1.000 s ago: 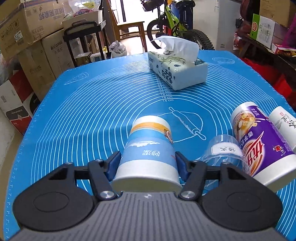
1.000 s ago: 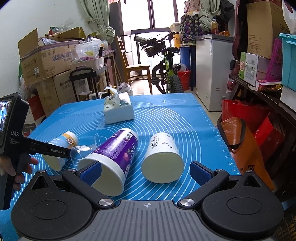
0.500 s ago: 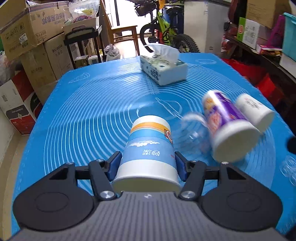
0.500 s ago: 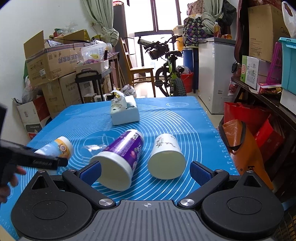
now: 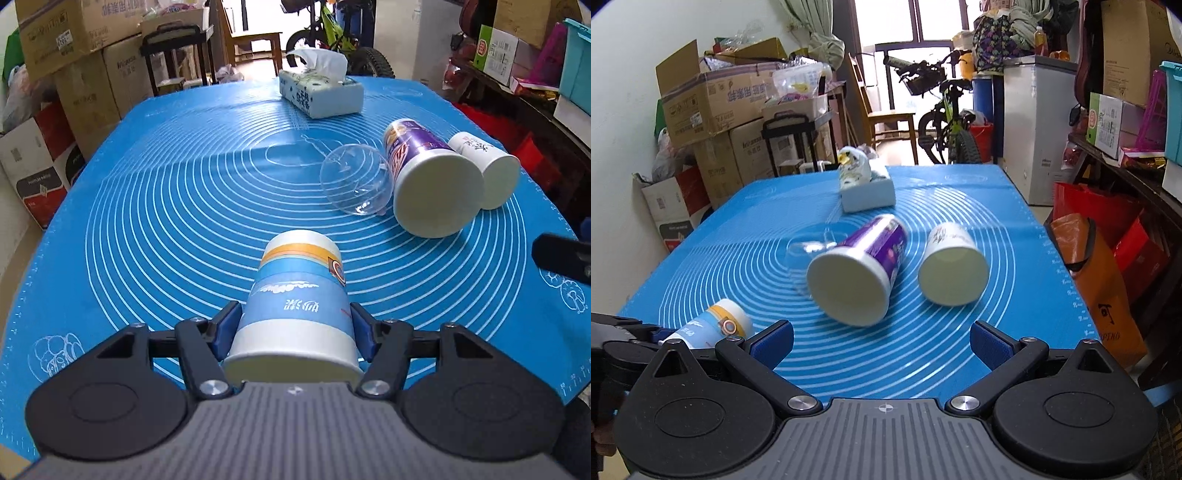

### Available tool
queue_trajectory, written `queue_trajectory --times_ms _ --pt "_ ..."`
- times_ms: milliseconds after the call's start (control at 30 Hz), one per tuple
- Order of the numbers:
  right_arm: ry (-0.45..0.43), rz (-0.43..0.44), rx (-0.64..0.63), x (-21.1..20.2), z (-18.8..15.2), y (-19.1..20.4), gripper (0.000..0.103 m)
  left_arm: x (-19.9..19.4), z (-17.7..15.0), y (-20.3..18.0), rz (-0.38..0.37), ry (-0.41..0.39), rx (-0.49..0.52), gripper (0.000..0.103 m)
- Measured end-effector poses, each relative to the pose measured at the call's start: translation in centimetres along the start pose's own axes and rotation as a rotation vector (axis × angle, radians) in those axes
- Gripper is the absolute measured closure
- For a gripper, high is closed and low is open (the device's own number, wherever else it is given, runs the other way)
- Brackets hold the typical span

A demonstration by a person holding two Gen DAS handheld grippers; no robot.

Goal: Flip cup upside down
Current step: 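Lift the blue-banded cup off the mat with the left tool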

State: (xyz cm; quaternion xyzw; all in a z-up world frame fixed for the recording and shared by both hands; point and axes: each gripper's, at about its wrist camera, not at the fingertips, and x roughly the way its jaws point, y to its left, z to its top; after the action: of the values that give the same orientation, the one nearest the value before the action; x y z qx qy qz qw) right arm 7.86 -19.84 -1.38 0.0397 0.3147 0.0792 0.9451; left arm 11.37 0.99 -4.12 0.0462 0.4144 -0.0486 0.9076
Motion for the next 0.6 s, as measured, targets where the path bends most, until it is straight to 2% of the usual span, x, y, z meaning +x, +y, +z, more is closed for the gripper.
queue_trajectory --times_ms 167,267,600 --pt "0.018 -0.01 -0.003 0.0 -0.3 0.1 0.002 -0.2 -0.5 0.1 -0.009 -0.005 -0.001 0.038" --pt "0.022 -0.012 -0.004 -0.2 -0.4 0.2 0.002 -0.5 -0.7 0.1 -0.011 -0.021 -0.003 0.02" --pt "0.034 -0.001 -0.016 -0.4 0.0 1.1 0.002 -1.9 -0.7 0.5 -0.03 -0.044 -0.015 0.018"
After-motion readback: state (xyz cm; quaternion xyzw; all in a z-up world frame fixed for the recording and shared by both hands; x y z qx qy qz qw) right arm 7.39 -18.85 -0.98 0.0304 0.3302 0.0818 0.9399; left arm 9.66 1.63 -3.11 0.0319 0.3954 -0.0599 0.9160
